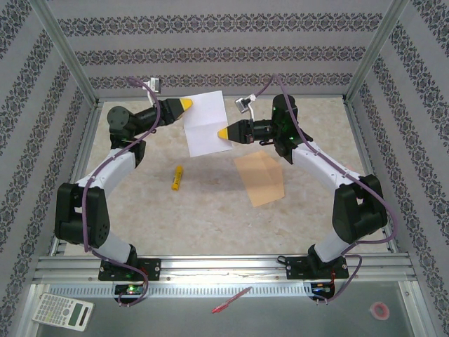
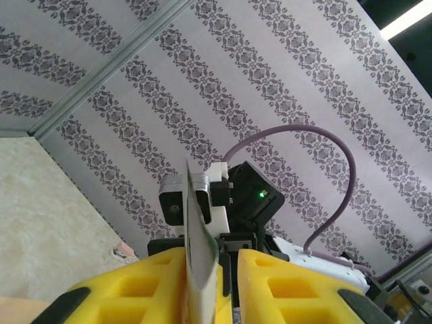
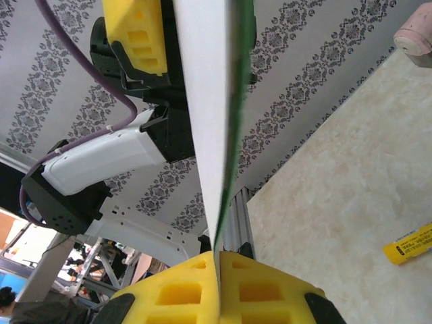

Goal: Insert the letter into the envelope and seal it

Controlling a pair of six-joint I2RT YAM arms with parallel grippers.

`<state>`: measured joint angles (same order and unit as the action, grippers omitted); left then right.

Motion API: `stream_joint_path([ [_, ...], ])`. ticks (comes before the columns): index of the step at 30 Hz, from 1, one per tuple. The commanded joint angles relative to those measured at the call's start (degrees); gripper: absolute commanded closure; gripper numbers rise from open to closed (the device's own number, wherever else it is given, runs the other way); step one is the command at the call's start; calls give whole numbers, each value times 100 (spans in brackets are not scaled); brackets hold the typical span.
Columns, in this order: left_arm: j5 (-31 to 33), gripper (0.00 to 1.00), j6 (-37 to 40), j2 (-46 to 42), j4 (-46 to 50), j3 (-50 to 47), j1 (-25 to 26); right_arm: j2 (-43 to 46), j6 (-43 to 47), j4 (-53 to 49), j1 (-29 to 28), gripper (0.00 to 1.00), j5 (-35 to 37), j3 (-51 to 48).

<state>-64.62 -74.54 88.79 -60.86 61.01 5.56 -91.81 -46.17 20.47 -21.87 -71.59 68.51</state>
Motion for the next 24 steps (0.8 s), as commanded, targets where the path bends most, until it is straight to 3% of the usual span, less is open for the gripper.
stream_joint_path([
  [1, -249, 83, 56, 51, -137, 115, -49, 87, 195, -38, 33, 100, -188, 230],
  [5, -246, 97, 218, -5, 60, 52, -64, 76, 197, -52, 33, 100, -180, 290],
  [8, -95, 100, 465, -75, 384, -26, -106, 67, 199, -56, 33, 98, -125, 325],
  [9, -7, 100, 517, -104, 437, -60, -123, 75, 194, -50, 28, 84, -85, 332],
  [12, 283, 100, 555, -164, 447, -150, -154, 106, 179, -39, 33, 70, 1, 338],
  [14, 526, 100, 585, -193, 500, -151, -160, 143, 148, -56, 76, 43, 176, 317],
  [16, 755, 100, 706, -244, 702, -146, -185, 184, -69, 150, 135, 29, 324, 235],
  [20, 1478, 100, 803, -466, 901, -298, -196, 475, -322, 174, 334, 12, 1212, -114],
  [24, 2236, 100, 621, -653, 797, -564, -200, 674, -684, 441, 536, 11, 1838, -599],
])
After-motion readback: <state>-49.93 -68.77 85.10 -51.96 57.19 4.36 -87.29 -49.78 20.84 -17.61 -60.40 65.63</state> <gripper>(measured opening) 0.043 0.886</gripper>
